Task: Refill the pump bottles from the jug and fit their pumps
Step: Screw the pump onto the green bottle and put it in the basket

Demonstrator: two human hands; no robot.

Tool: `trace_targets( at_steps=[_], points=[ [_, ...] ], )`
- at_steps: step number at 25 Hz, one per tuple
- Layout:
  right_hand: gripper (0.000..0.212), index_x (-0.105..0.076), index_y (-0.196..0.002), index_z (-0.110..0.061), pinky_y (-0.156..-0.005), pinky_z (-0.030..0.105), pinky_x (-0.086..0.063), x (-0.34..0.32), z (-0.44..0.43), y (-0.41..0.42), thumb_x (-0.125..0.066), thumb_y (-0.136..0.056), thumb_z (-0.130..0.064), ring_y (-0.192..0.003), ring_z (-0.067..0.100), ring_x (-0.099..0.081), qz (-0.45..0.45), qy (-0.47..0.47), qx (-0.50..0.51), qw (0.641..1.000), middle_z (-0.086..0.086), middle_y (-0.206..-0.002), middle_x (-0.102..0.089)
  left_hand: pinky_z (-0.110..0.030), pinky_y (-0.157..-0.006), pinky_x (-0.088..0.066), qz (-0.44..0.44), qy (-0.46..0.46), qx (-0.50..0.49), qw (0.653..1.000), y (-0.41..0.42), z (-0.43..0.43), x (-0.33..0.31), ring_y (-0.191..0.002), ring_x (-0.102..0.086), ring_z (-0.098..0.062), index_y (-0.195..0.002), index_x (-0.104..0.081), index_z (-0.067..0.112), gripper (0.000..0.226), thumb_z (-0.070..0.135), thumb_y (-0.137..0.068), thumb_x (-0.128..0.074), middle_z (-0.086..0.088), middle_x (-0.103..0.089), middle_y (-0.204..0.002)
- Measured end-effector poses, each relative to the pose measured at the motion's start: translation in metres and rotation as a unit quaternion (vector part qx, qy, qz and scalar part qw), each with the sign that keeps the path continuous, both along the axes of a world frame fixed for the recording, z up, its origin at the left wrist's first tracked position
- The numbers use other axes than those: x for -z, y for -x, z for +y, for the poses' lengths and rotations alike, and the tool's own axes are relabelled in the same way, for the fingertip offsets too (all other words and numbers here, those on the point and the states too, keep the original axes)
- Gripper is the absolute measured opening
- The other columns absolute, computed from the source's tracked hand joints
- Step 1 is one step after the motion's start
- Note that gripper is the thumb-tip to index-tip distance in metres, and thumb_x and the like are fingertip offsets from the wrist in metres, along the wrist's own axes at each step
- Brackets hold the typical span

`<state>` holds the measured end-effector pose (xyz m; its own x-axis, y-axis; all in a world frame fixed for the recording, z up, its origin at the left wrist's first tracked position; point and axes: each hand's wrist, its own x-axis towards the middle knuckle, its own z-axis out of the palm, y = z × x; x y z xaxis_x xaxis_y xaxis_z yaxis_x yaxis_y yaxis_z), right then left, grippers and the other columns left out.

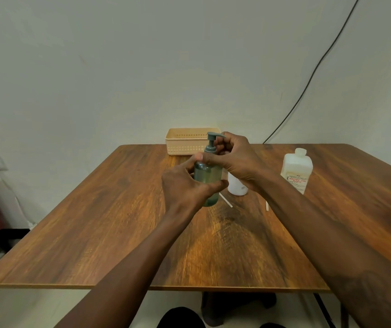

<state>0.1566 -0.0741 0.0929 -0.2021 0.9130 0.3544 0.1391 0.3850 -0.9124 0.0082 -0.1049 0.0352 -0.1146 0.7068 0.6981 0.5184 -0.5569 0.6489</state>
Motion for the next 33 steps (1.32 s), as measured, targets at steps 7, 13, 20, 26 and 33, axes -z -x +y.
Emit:
trace_targets(
  at_steps=[7,13,20,26,33],
  points=[
    [0.030,-0.071,-0.122,-0.003,-0.092,0.029,-0.059,-0.001,0.002,-0.014,-0.072,-0.093,-0.009,-0.110,0.016,-0.073,0.001,-0.032,-0.054,0.998,0.008,-0.115,-0.076,-0.014,-0.074,-0.058,0.000,0.011,0.011,1.000,-0.001,0.002,0.001,-0.087,-0.065,0.008,-0.125,-0.066,0.032,0.071,0.052,-0.062,-0.093,0.021,-0.067,-0.099],
    [0.034,-0.078,-0.105,-0.005,-0.080,0.032,-0.064,0.006,-0.004,-0.001,-0.089,-0.078,-0.022,-0.088,0.011,-0.077,-0.022,-0.104,0.094,0.990,0.002,-0.096,-0.080,-0.006,-0.068,-0.051,-0.030,0.043,0.003,0.999,-0.011,0.000,0.006,-0.077,-0.062,0.017,-0.127,-0.068,0.025,0.073,0.045,-0.062,-0.095,0.031,-0.061,-0.090],
    [0.029,-0.078,-0.101,-0.008,-0.077,0.036,-0.065,0.013,-0.011,0.014,-0.089,-0.079,-0.024,-0.081,0.007,-0.076,-0.037,-0.155,0.176,0.971,-0.001,-0.089,-0.079,-0.027,-0.077,-0.062,-0.011,0.009,-0.068,0.998,-0.017,0.002,0.014,-0.089,-0.070,-0.005,-0.146,-0.054,0.024,0.091,0.053,-0.066,-0.089,0.005,-0.076,-0.110],
    [0.059,-0.041,-0.155,-0.019,-0.099,0.030,-0.055,-0.002,-0.003,-0.017,-0.063,-0.100,-0.013,-0.124,0.015,-0.066,0.025,-0.016,-0.110,0.993,0.009,-0.132,-0.069,-0.023,-0.077,-0.060,0.014,0.004,-0.001,1.000,-0.002,0.008,0.001,-0.092,-0.067,0.002,-0.129,-0.067,0.025,0.072,0.051,-0.066,-0.091,0.015,-0.072,-0.107],
    [0.032,-0.067,-0.131,-0.006,-0.091,0.035,-0.060,-0.008,0.012,-0.014,-0.065,-0.099,-0.009,-0.114,0.019,-0.071,0.015,-0.120,-0.066,0.991,0.009,-0.120,-0.075,-0.028,-0.081,-0.061,0.040,0.005,0.005,0.999,0.000,0.021,0.001,-0.097,-0.068,-0.004,-0.133,-0.067,0.020,0.084,0.060,-0.063,-0.088,0.009,-0.074,-0.114]
  ],
)
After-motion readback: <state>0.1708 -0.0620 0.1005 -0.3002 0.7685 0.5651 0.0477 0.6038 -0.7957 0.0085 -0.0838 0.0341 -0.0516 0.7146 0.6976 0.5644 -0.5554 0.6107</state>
